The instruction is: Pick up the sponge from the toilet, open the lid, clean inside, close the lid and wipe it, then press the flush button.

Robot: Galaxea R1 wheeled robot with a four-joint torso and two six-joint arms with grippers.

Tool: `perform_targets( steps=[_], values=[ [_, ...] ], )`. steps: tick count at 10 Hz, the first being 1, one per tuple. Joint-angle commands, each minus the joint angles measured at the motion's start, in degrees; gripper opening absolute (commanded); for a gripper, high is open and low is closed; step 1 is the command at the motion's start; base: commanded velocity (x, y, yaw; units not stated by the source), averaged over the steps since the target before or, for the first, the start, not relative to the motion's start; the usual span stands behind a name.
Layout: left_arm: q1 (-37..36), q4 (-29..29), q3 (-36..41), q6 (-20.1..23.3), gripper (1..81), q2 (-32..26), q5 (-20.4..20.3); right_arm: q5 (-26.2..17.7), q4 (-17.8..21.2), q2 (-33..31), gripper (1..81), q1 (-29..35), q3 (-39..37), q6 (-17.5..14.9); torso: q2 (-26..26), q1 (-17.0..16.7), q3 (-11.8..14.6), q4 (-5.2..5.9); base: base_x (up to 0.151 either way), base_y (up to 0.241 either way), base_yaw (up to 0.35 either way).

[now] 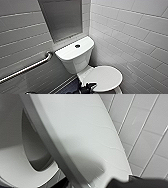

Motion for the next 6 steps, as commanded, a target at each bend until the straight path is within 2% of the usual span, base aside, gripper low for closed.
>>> perform_targets(
  steps=[1, 2, 6],
  values=[
    [-8.84, 1.16, 5.97, -5.70, 81.1, -1.82, -7.12, -2.26, -1.77, -0.53, 1.0, 0.01, 1.82, 0.35, 0.00, 0.00, 0.00, 0.00, 0.000, 0.000, 0.000],
    [-9.11, 1.60, 6.41, -7.37, 81.1, -2.52, -7.56, -2.26, -1.77, -0.62, 1.0, 0.01, 1.91, 0.35, 0.00, 0.00, 0.00, 0.00, 0.000, 0.000, 0.000],
    [-9.72, 1.16, 7.11, -9.39, 81.1, -3.57, -7.56, -2.17, -1.86, -0.71, 1.0, -0.43, 2.08, 0.35, 0.00, 0.00, 0.00, 0.00, 0.000, 0.000, 0.000]
  ],
)
